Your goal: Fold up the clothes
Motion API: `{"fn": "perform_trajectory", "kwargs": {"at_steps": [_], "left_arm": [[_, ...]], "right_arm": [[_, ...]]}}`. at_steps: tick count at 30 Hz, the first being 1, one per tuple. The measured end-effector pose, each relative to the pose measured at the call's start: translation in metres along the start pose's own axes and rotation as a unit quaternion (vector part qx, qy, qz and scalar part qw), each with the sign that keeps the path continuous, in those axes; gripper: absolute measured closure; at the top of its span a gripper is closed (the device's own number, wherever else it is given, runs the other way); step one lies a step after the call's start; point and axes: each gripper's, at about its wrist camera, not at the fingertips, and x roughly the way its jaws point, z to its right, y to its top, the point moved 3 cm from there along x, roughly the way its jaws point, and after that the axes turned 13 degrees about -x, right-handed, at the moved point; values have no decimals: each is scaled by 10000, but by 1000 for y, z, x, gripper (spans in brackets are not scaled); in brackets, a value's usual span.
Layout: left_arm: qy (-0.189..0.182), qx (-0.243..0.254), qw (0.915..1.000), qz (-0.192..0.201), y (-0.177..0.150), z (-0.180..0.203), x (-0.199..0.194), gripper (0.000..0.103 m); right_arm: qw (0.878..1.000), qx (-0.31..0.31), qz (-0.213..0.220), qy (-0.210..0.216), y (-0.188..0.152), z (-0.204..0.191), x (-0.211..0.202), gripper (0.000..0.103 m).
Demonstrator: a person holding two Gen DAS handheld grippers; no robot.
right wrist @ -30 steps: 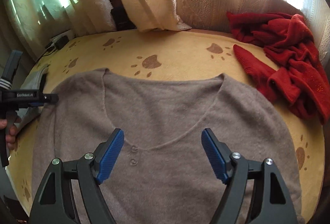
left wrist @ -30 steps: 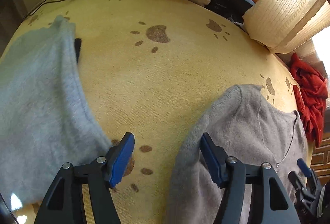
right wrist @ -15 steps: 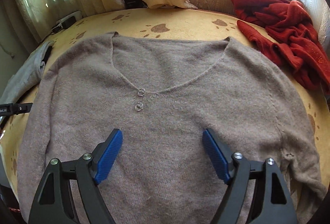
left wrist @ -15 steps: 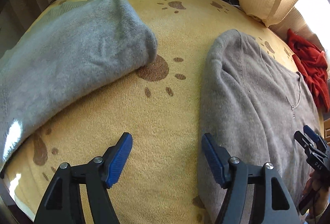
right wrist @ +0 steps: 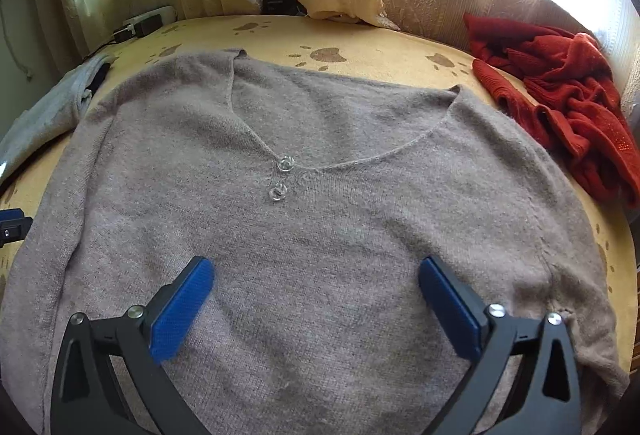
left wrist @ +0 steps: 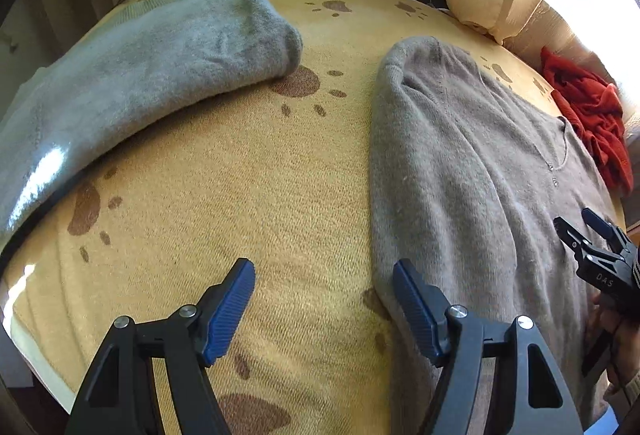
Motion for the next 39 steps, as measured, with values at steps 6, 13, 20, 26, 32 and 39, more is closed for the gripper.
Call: {"fn": "perform_trajectory", "kwargs": {"at_steps": [6,13,20,26,32,39], "left_arm": [[-2,149,9988,458,-1,-1,-2,30],[-89,-233,9964,804,23,-4,12,30],[179,296,9934,1096,19,-13,14,21],[212,169,9921,1226,27,-39,10,21],[161,144,9915,1280,38,-43,16,12],[353,279,9919,1187,40,-36,23,0]], "right_arm": [[10000,-6,10,-10,0,-1,-1,0],[10000,-9,11,-4,0,-1,0,0],[10000,-9,9,6,0,0,0,0],[10000,-9,10,11,0,0,0,0],[10000,-16,9,7,0,0,0,0],[10000,-10,10,17,0,0,0,0]]}}
